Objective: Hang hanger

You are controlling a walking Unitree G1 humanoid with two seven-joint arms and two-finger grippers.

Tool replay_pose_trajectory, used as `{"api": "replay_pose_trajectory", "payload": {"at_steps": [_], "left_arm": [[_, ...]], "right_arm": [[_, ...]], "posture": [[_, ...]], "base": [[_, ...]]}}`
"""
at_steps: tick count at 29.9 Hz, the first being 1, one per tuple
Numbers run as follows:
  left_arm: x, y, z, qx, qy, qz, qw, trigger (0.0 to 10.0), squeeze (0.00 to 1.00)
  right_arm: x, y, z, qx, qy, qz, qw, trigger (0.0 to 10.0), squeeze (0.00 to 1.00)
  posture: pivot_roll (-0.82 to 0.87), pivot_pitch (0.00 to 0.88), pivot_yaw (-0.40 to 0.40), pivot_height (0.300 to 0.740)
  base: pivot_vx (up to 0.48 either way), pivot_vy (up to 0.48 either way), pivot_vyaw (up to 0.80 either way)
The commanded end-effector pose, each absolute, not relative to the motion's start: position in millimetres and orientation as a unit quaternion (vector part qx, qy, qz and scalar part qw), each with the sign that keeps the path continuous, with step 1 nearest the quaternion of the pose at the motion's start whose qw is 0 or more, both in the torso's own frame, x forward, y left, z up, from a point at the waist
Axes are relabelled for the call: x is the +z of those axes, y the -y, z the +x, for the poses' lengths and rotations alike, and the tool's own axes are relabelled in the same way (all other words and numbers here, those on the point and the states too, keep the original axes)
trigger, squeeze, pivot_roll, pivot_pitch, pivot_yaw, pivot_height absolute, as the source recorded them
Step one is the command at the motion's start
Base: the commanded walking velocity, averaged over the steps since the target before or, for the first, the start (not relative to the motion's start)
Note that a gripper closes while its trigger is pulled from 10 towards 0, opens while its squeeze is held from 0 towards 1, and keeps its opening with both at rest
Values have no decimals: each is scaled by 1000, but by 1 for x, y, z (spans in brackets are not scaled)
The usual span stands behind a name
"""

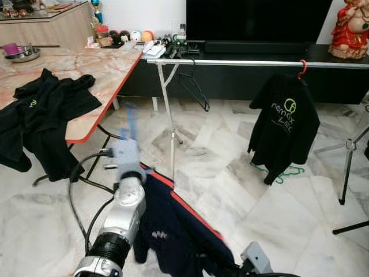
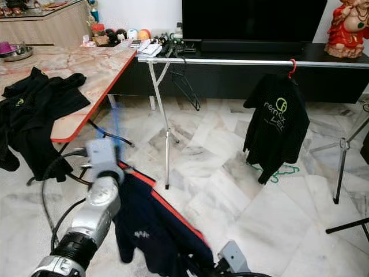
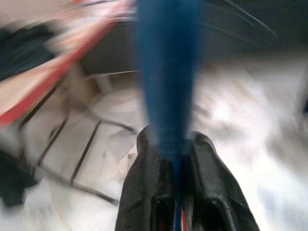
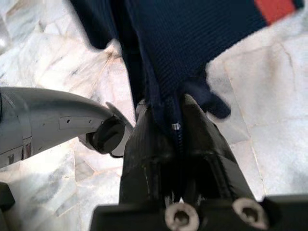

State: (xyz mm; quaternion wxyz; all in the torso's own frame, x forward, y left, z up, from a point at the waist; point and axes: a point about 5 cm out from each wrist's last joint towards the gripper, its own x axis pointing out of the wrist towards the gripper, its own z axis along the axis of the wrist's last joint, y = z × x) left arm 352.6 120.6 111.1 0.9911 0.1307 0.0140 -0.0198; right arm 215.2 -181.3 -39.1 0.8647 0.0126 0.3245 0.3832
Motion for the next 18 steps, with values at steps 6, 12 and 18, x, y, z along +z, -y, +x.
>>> {"api": "replay_pose_trajectory", "payload": {"at_steps": [6,12,18], "left_arm": [[81,-114,338,-188,-56,316,928,10000,0],[38,-133,321,-264,-166,451,836,10000,0],[12,-152,303,-291,-226,517,773,10000,0]], "right_arm": [[-30,198,222,369,-310,20,876,0,0],[-26,203,224,371,-306,14,876,0,0],[-23,206,225,374,-303,16,876,0,0]], "posture": [[27,71,17,740],[28,62,20,740],[27,57,18,740]], "base": [[0,0,0],[0,0,0],[0,0,0]]}}
